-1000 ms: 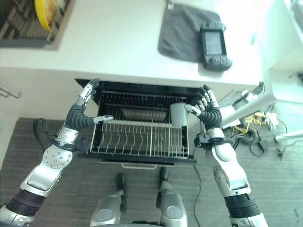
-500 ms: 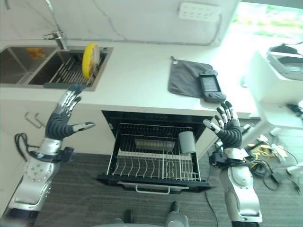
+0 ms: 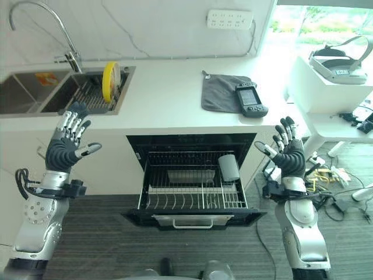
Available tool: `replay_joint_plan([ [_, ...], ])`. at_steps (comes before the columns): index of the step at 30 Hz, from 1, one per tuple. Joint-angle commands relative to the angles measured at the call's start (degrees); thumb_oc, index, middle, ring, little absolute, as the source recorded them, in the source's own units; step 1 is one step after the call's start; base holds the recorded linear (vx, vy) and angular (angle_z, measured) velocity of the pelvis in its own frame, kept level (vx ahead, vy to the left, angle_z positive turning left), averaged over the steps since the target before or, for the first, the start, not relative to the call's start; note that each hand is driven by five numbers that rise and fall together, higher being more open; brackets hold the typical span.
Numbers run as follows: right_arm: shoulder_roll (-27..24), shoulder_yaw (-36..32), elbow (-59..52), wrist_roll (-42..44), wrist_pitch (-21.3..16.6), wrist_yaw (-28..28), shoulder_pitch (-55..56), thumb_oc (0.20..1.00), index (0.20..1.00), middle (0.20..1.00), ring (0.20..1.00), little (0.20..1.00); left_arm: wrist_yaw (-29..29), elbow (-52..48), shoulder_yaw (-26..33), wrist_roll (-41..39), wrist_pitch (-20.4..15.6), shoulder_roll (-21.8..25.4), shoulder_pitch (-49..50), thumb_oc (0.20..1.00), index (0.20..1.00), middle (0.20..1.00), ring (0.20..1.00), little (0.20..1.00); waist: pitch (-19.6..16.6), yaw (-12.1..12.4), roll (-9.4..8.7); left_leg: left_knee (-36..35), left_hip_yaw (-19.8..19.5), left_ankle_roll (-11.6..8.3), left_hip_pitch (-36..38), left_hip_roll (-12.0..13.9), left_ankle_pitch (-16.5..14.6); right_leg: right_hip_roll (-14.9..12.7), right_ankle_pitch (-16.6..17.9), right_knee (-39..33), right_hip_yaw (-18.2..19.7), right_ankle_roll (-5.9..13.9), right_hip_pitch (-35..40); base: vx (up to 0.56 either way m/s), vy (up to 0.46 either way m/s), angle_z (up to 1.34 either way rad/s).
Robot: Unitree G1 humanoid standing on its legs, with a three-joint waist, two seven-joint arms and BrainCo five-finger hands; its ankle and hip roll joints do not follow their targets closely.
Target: Place the dishes in the dishwasher.
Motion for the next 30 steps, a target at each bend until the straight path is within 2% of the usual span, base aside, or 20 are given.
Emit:
replay_joint_plan([
  [1, -0.36, -1.86, -2.78, 0.42, -1.89, -1.85, -3.89, 1.0, 1.0, 1.0, 1.0, 1.0, -0.26, -2.73, 0.11, -2.1, -1.36, 1.6, -1.23, 1.0, 1.0, 1.0, 1.0, 1.0, -0.76, 0.1, -0.38, 5.17, 2.84, -1.67, 3.61, -0.94, -3.61, 3.3, 10.79, -11.54, -2.14, 0.05, 5.22, 0.0, 0.027, 0.2],
  [3, -1.49, -1.44, -1.95, 1.24, -1.92, -0.96, -5.89, 1.0, 1.0, 1.0, 1.0, 1.0, 0.97, -3.13, 0.32, -2.95, -1.49, 2.2, -0.48, 1.0, 1.0, 1.0, 1.0, 1.0, -1.5, 0.38, -0.83, 3.1, 3.63, -2.71, 4.32, 1.92, -3.01, 3.23, 10.99, -15.98, 0.04, 0.03, 7.19, 0.0, 0.088, 0.0],
  [5, -2.48, -1.26, -2.0, 1.54, -2.64, 0.22, -6.95, 1.0, 1.0, 1.0, 1.0, 1.0, 2.81, -3.89, 0.68, -4.1, -1.91, 2.32, -0.06, 1.0, 1.0, 1.0, 1.0, 1.0, -2.54, 0.54, -1.02, -0.06, 2.49, -4.31, 3.89, 5.05, 0.08, 3.22, 11.89, -18.93, 2.47, 0.02, 7.49, -0.03, 0.204, -0.42],
  [6, -3.19, -1.38, -1.98, 1.02, -3.47, 1.31, -7.01, 1.0, 1.0, 1.0, 1.0, 1.0, 3.84, -3.79, 0.99, -6.17, -2.57, 1.92, -0.09, 1.0, 1.0, 1.0, 1.0, 1.0, -3.08, 0.57, -0.93, -2.56, 1.82, -6.37, 2.85, 9.32, 4.32, 3.06, 11.93, -20.44, 4.27, -0.15, 7.83, -0.03, 0.236, -0.77],
  [7, -3.47, -1.48, -2.03, 1.1, -3.56, 1.45, -6.96, 1.0, 1.0, 1.0, 1.0, 1.0, 3.86, -3.68, 1.04, -6.62, -2.76, 1.7, -0.06, 1.0, 1.0, 1.0, 1.0, 1.0, -3.2, 0.61, -0.89, -3.27, 1.57, -6.88, 2.58, 10.43, 5.46, 2.96, 11.92, -20.78, 4.61, -0.18, 7.91, -0.05, 0.304, -0.69],
  [8, -4.24, -2.06, -2.01, 1.41, -3.64, 2.1, -6.8, 1.0, 1.0, 1.0, 1.0, 1.0, 3.63, -3.25, 1.06, -7.48, -3.36, 0.59, 0.06, 1.0, 1.0, 1.0, 1.0, 1.0, -3.32, 0.64, -0.8, -4.42, 1.06, -8.02, 1.34, 13.7, 7.94, 2.17, 11.54, -21.29, 5.25, -0.21, 8.14, -0.04, 0.238, -0.68],
  [10, -4.95, -2.66, -1.57, 1.93, -3.83, 2.7, -6.72, 1.0, 1.0, 1.0, 1.0, 1.0, 2.85, -2.23, 0.86, -7.58, -5.02, -0.33, 0.47, 1.0, 1.0, 1.0, 1.0, 1.0, -3.42, 0.48, -0.51, -4.77, 1.37, -8.61, 0.45, 15.91, 8.8, 1.61, 10.98, -21.16, 5.21, -0.3, 7.93, -0.04, 0.316, -0.56],
  [11, -5.54, -3.22, -1.09, 2.41, -4.08, 3.2, -6.74, 1.0, 1.0, 1.0, 1.0, 1.0, 2.57, -1.56, 0.52, -6.77, -6.98, -0.85, 0.81, 1.0, 1.0, 1.0, 1.0, 1.0, -3.42, 0.33, -0.19, -4.93, 1.43, -8.87, 0.16, 16.86, 8.91, 1.04, 10.56, -20.73, 4.91, -0.31, 7.52, -0.04, 0.406, -0.4],
  [13, -5.82, -3.27, -0.38, 1.58, -4.04, 3.57, -7.67, 1.0, 1.0, 1.0, 1.0, 1.0, 2.91, -1.38, 0.96, -6.66, -8.63, -1.31, 1.42, 1.0, 1.0, 1.0, 1.0, 1.0, -3.49, 0.6, 0.63, -4.78, -0.51, -9.21, 0.52, 17.26, 8.27, -0.04, 10.14, -19.42, 5.64, 0.0, 6.17, -0.01, 0.598, -0.31],
  [16, -5.74, -2.35, 0.13, 0.91, -3.52, 2.84, -9.5, 1.0, 1.0, 1.0, 1.0, 1.0, 3.15, -0.95, 1.56, -8.5, -7.97, -1.51, 1.25, 1.0, 1.0, 1.0, 1.0, 1.0, -3.65, 1.02, 1.04, -4.42, -1.3, -9.39, 1.38, 16.39, 6.41, -1.31, 10.35, -18.81, 6.06, 0.82, 5.77, 0.03, 0.532, -0.12],
  [17, -5.6, -1.99, -0.16, 1.12, -3.29, 1.64, -10.09, 1.0, 1.0, 1.0, 1.0, 1.0, 3.15, -0.63, 1.45, -9.43, -7.16, -1.44, 0.39, 1.0, 1.0, 1.0, 1.0, 1.0, -3.7, 0.97, 0.96, -4.09, 0.48, -9.1, 2.05, 15.1, 4.7, -3.64, 11.23, -18.4, 5.38, 2.63, 6.0, 0.04, 0.717, 0.03],
  [18, -5.55, -1.93, -0.2, 1.21, -3.19, 1.37, -10.19, 1.0, 1.0, 1.0, 1.0, 1.0, 3.15, -0.45, 1.26, -9.34, -7.04, -1.36, 0.0, 1.0, 1.0, 1.0, 1.0, 1.0, -3.68, 0.97, 0.89, -4.03, 0.67, -9.02, 2.18, 14.77, 4.36, -4.08, 11.49, -18.39, 5.21, 3.05, 6.13, 0.02, 0.627, 0.08],
  [22, -5.13, -2.6, -0.83, 1.28, -3.1, 0.08, -9.82, 1.0, 1.0, 1.0, 1.0, 1.0, 2.85, -0.58, 0.31, -8.23, -5.69, 0.14, -2.36, 1.0, 1.0, 1.0, 1.0, 1.0, -3.2, 1.19, 0.29, -4.81, 0.17, -7.57, 3.33, 11.78, 2.37, -8.2, 13.1, -15.65, 4.3, 6.91, 5.64, 0.0, 0.489, 0.04],
  [25, -4.68, -3.89, -1.74, 1.8, -3.34, -0.61, -8.17, 1.0, 1.0, 1.0, 1.0, 1.0, 1.04, -0.29, 0.17, -9.33, -4.46, 0.59, -2.61, 1.0, 1.0, 1.0, 1.0, 1.0, -2.94, 1.73, -0.82, -4.99, -1.88, -5.79, 2.92, 8.35, 0.62, -11.89, 17.72, -13.24, 3.52, 8.3, 4.36, 0.0, 0.463, 0.28],
  [27, -3.7, -4.61, -1.5, 2.81, -3.1, -0.56, -7.17, 1.0, 1.0, 1.0, 1.0, 1.0, -1.0, 0.26, 1.07, -10.55, -2.71, 1.31, -3.08, 1.0, 1.0, 1.0, 1.0, 1.0, -2.97, 2.43, -1.58, -4.99, -2.56, -3.92, 2.86, 5.33, -0.76, -14.59, 21.63, -12.34, 3.15, 8.75, 3.47, 0.02, 0.49, 0.22],
  [28, -3.2, -4.7, -1.36, 2.76, -2.89, -0.08, -7.06, 1.0, 1.0, 1.0, 1.0, 1.0, -1.49, 0.24, 1.39, -10.58, -2.14, 1.5, -3.21, 1.0, 1.0, 1.0, 1.0, 1.0, -3.03, 2.67, -1.67, -4.99, -2.51, -3.48, 2.79, 4.72, -0.99, -15.05, 22.37, -12.48, 2.95, 8.86, 3.39, 0.0, 0.417, 0.08],
  [29, -1.97, -3.9, -1.21, 1.33, -2.89, 0.33, -7.1, 1.0, 1.0, 1.0, 1.0, 1.0, -1.63, -0.42, 1.67, -10.6, -0.87, 1.94, -3.37, 1.0, 1.0, 1.0, 1.0, 1.0, -2.99, 3.81, -1.89, -4.99, -2.25, -2.71, 2.47, 3.58, -1.55, -16.48, 24.57, -12.06, 0.93, 9.46, 2.91, -0.02, 0.304, -0.04],
  [30, -1.77, -3.77, -1.17, 0.99, -2.89, 0.42, -7.12, 1.0, 1.0, 1.0, 1.0, 1.0, -1.68, -0.48, 1.73, -10.6, -0.7, 2.03, -3.38, 1.0, 1.0, 1.0, 1.0, 1.0, -2.98, 3.98, -1.93, -4.99, -2.15, -2.58, 2.42, 3.44, -1.6, -16.56, 24.62, -12.1, 0.59, 9.53, 2.92, -0.05, 0.369, -0.31],
])
